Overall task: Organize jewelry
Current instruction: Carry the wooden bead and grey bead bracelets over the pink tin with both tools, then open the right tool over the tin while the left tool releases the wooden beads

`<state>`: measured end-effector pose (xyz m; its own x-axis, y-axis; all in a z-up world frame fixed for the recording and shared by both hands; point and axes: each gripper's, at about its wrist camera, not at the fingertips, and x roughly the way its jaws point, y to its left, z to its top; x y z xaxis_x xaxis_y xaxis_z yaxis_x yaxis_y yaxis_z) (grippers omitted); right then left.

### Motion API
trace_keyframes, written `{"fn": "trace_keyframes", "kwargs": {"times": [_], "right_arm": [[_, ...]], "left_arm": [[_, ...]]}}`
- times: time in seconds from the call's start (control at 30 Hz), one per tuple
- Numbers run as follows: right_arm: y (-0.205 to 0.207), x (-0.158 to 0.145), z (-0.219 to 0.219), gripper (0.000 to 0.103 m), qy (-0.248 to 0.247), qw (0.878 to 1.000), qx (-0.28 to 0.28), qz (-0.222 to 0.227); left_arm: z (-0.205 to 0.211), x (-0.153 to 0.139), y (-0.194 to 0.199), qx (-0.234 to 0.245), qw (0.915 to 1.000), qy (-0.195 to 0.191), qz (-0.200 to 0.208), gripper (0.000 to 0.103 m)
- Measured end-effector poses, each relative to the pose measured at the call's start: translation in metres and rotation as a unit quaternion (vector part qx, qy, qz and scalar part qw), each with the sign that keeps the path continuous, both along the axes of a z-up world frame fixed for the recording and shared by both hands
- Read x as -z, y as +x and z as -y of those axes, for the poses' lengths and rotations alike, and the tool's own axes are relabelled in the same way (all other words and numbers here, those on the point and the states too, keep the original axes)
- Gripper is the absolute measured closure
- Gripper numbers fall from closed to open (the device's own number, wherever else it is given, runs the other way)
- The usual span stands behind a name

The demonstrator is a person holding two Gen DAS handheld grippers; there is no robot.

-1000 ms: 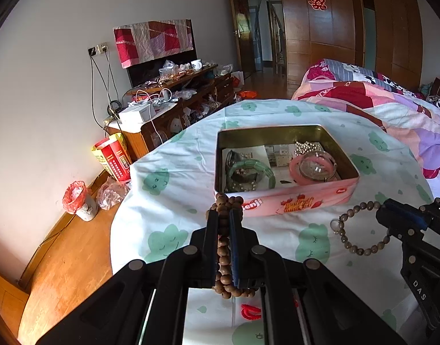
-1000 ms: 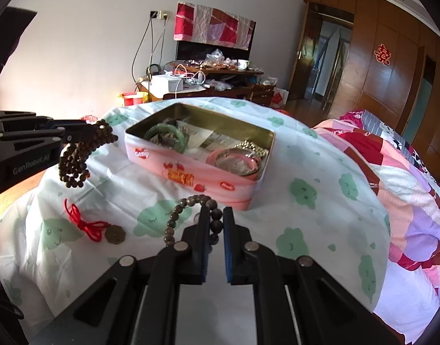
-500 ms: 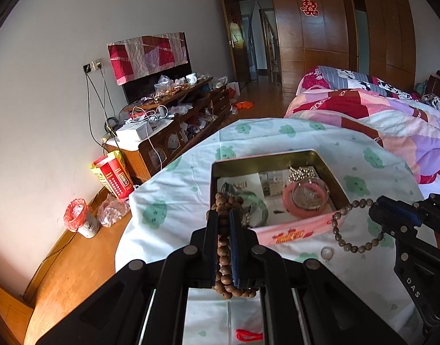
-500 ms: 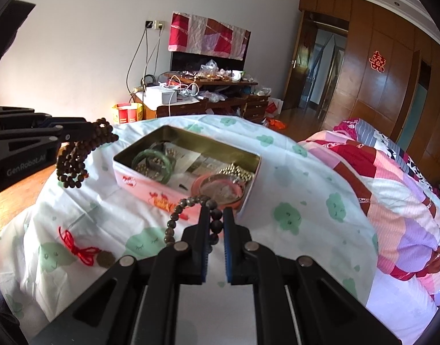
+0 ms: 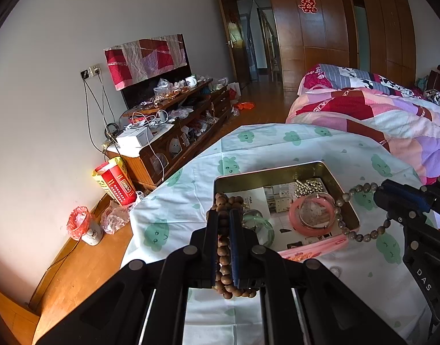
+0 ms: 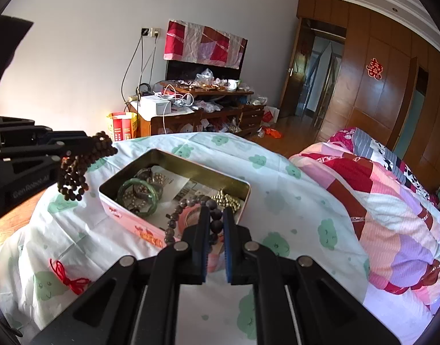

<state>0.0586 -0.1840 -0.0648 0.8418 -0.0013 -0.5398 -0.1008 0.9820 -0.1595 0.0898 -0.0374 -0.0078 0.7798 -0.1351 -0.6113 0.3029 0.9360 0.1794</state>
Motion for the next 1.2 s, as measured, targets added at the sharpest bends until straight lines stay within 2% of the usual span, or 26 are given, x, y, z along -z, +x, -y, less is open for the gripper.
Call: {"fn": "trace_keyframes", "kwargs": {"times": [0.37,0.7,1.2], "right_arm": [[0.015,-0.006,-0.004,0.093,-0.006,1.0,-0.005,0.004],[0.037,-0.008,-0.007,0.093,-0.012,1.0,-0.006,0.001],[0.08,0.01,-0.001,0.093,-0.009,0.999,0.008,-0.035]], "left_arm": [[0.008,0.001,0.02,-0.002,0.9999,0.011,-0.002,0.096],[0.012,0.008,0.05,-0.012,0.9996,0.008,-0.023,0.096],[0.026,0.028,0.089,-0.018,0.9986,0.023,-0.045,0.096]]}}
